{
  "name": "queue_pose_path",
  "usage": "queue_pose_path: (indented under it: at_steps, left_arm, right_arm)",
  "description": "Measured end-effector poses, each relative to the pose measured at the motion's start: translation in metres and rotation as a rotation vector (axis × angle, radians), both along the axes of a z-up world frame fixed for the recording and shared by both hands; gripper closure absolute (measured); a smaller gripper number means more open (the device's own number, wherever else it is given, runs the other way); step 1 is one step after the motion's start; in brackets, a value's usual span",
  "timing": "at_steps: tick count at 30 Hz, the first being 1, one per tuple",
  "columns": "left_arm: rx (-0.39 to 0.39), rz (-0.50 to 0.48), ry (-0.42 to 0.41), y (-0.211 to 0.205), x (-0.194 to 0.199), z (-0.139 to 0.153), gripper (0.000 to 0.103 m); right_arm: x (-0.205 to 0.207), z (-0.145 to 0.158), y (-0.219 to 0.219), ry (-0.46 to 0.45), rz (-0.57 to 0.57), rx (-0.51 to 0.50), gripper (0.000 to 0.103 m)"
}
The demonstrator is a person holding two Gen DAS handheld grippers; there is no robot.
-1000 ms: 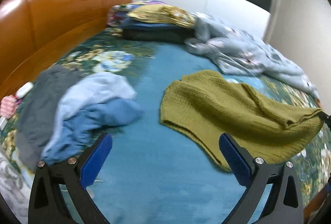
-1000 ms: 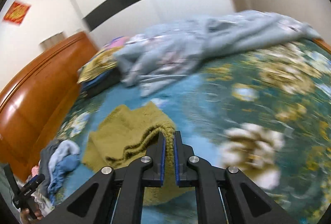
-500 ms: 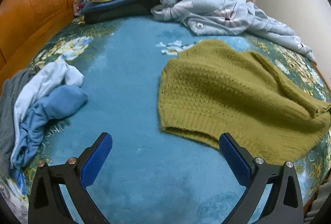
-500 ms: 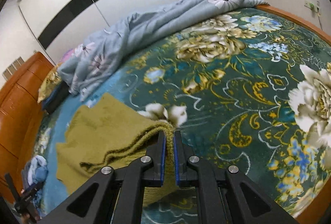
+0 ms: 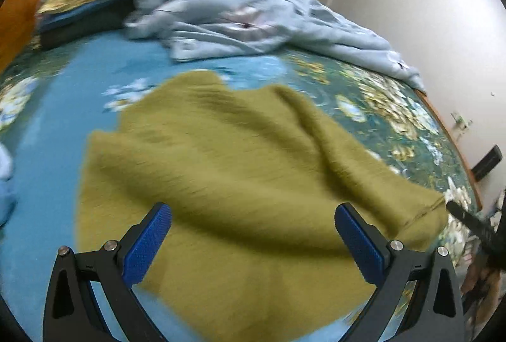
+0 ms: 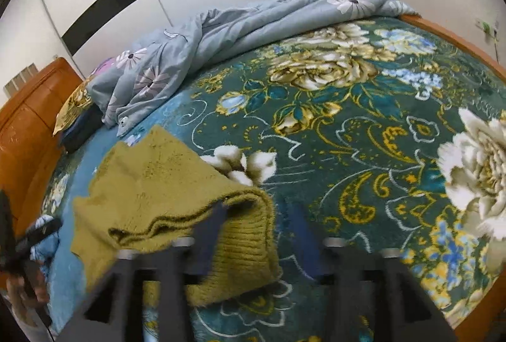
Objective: Fold clothes
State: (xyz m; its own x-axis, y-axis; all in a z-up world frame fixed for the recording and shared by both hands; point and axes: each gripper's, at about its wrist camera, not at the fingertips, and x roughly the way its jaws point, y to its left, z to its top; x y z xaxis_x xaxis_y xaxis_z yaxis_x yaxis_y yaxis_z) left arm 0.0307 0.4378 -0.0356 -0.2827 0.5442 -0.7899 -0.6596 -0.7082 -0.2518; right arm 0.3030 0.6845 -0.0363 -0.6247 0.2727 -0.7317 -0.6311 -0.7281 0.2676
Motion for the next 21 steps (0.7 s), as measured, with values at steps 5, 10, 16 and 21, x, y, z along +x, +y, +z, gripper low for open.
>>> queue_pose_path:
  at_steps: [5,10,16,21]
  left_arm:
    - [-0.046,-0.053,-0.029,0.070,-0.011,-0.011,0.004]
    - [-0.042,-0.067,-0.067,0.116,-0.032,-0.021,0.011]
    - [-0.084,-0.085,-0.148,0.152,-0.046,-0.045,0.036]
    - [-0.075,-0.064,-0.186,0.158,-0.046,-0.055,0.086]
  right_arm:
    - [0.007,0.001,0.006,0.009,0.018,0.020,0.036]
    - [0.012,-0.003,0.016,0.044,0.020,-0.003,0.035]
    - [0.011,-0.014,0.030,0.104,0.020,-0.063,0.035]
    - [0.009,-0.020,0.034,0.099,0.017,-0.074,0.035]
